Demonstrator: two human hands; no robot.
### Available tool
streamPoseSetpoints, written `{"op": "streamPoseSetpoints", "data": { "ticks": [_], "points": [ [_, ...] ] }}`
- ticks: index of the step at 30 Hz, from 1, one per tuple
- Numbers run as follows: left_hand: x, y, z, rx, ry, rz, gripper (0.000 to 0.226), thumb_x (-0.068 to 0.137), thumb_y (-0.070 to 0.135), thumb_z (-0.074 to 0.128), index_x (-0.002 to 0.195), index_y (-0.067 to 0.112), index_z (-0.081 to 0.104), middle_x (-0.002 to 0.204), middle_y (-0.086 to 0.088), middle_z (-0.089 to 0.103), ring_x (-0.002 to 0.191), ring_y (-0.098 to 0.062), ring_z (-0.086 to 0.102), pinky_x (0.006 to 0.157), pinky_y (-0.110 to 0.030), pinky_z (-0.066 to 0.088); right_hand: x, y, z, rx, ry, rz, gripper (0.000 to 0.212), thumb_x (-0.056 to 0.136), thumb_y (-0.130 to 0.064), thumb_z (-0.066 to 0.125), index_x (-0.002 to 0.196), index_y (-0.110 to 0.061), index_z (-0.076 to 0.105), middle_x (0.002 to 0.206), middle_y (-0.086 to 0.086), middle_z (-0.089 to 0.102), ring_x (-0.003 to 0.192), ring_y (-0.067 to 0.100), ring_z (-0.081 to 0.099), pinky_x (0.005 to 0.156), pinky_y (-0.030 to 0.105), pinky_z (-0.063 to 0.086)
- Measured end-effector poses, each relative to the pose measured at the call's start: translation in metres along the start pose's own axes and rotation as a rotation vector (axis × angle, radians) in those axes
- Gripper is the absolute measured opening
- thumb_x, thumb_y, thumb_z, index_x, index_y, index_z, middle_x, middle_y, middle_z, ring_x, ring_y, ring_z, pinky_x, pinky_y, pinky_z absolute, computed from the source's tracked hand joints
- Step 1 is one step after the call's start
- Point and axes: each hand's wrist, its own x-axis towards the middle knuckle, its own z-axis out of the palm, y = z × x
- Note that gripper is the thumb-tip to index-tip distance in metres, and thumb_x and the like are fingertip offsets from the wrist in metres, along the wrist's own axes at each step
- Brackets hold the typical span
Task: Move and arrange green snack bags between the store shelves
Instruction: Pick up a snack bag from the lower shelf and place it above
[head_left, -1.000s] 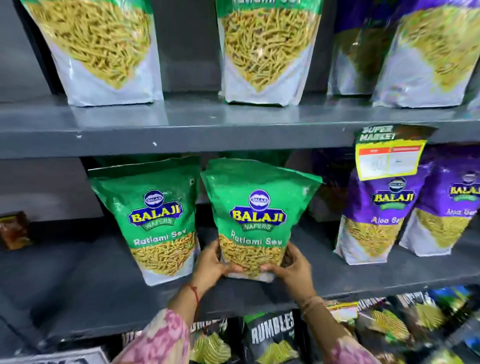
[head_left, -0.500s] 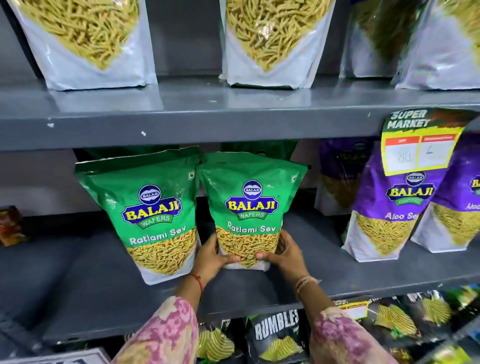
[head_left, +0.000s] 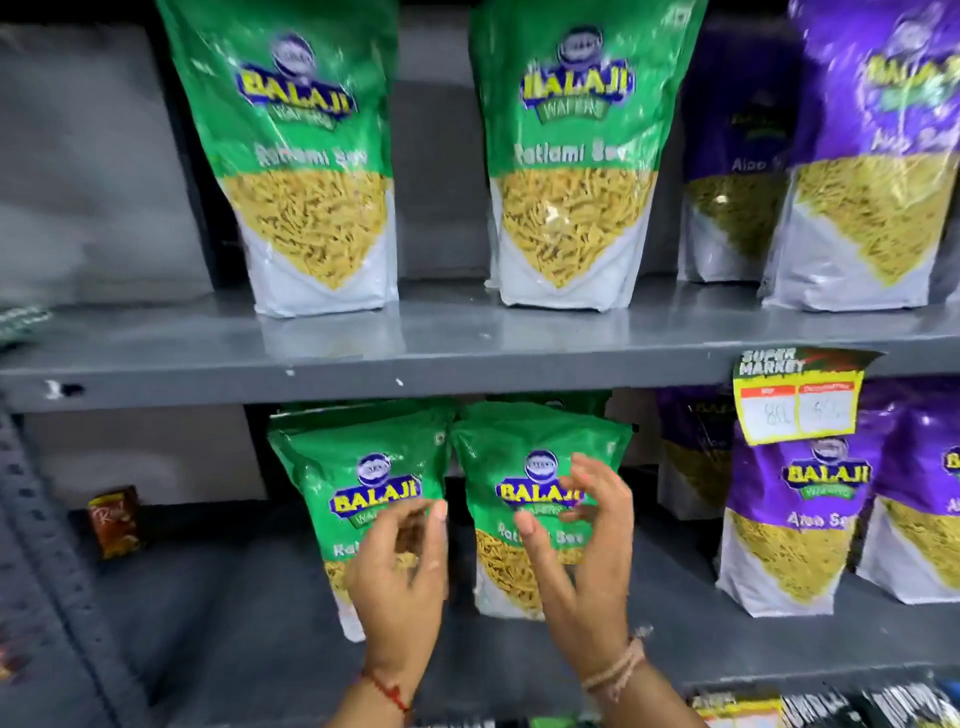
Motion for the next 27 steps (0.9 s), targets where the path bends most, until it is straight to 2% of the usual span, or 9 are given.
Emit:
{"op": "streamPoseSetpoints", "data": {
  "ticks": [5,8,11,13,15,19,21,24,27],
  "points": [
    [0.091,0.075,-0.026,-0.129,0.146,0.269,0.008,0.077,0.034,0.059,0.082,0.029,0.058,0.070,0.021,0.061,0.065,-0.001,0.059,0.065,-0.010,0.046,0.081,-0.092,0.027,0.294,0.048,-0.121,0.041,0.075,-0.038,0.064,0.110,-0.037,0.044,0.107,0.002,0.054,0.090,0.010,0.058,0.068,0.012,0.044],
    [0.155,0.093,-0.034,-0.174,0.166,0.271,0.018,0.076,0.027,0.064,0.092,0.024,0.056,0.076,0.018,0.062,0.066,0.006,0.057,0.064,-0.005,0.043,0.139,-0.126,0.050,0.287,-0.059,-0.115,0.041,0.071,-0.044,0.067,0.105,-0.040,0.044,0.104,-0.011,0.052,0.090,0.015,0.057,0.070,0.018,0.047],
    [0.214,0.092,-0.036,-0.093,0.160,0.091,0.042,0.073,0.018,0.070,0.110,0.007,0.053,0.090,-0.008,0.060,0.078,-0.008,0.057,0.068,-0.013,0.048,0.202,-0.128,0.086,0.123,-0.275,0.005,0.056,0.071,-0.036,0.073,0.117,-0.017,0.048,0.120,0.002,0.053,0.102,0.019,0.055,0.083,0.023,0.045],
    [0.245,0.078,-0.038,0.147,0.116,-0.050,0.060,0.067,0.026,0.075,0.114,-0.001,0.050,0.104,-0.018,0.062,0.091,-0.023,0.058,0.078,-0.025,0.042,0.236,-0.115,0.109,0.035,-0.445,0.172,0.067,0.071,-0.035,0.074,0.125,-0.008,0.045,0.133,0.012,0.050,0.117,0.023,0.051,0.091,0.032,0.043],
    [0.267,0.062,-0.042,0.359,-0.025,-0.165,0.070,0.060,0.035,0.078,0.112,-0.003,0.051,0.114,-0.023,0.062,0.102,-0.031,0.058,0.084,-0.033,0.042,0.259,-0.099,0.125,0.013,-0.595,0.336,0.076,0.071,-0.036,0.073,0.132,-0.005,0.040,0.142,0.012,0.044,0.123,0.026,0.047,0.087,0.037,0.045],
    [0.284,0.046,-0.043,0.166,-0.288,-0.379,0.049,0.061,0.019,0.079,0.102,0.000,0.061,0.118,-0.025,0.061,0.095,-0.024,0.058,0.079,-0.036,0.047,0.281,-0.068,0.149,-0.110,-0.729,0.484,0.091,0.072,-0.034,0.072,0.139,0.003,0.022,0.149,0.019,0.032,0.132,0.035,0.039,0.108,0.048,0.037],
    [0.286,0.042,-0.041,0.024,-0.369,-0.460,0.042,0.064,0.006,0.075,0.102,-0.004,0.061,0.120,-0.028,0.059,0.093,-0.027,0.064,0.078,-0.037,0.049,0.281,-0.059,0.161,-0.149,-0.785,0.529,0.085,0.073,-0.032,0.072,0.135,0.007,0.028,0.144,0.021,0.040,0.129,0.033,0.042,0.108,0.045,0.037],
    [0.293,0.035,-0.039,-0.029,-0.407,-0.505,0.032,0.064,0.003,0.074,0.094,0.001,0.063,0.111,-0.018,0.064,0.080,-0.018,0.062,0.071,-0.024,0.051,0.274,-0.054,0.170,-0.093,-0.868,0.637,0.056,0.077,-0.024,0.070,0.120,0.004,0.048,0.123,0.012,0.057,0.116,0.027,0.051,0.097,0.034,0.044],
    [0.298,0.030,-0.041,-0.021,-0.410,-0.564,0.031,0.064,0.004,0.075,0.092,0.002,0.063,0.106,-0.018,0.065,0.096,-0.027,0.062,0.087,-0.039,0.051,0.270,-0.053,0.175,0.000,-0.891,0.687,0.037,0.079,-0.012,0.068,0.111,0.001,0.054,0.106,0.011,0.061,0.087,0.020,0.056,0.081,0.028,0.048]
  ]
}}
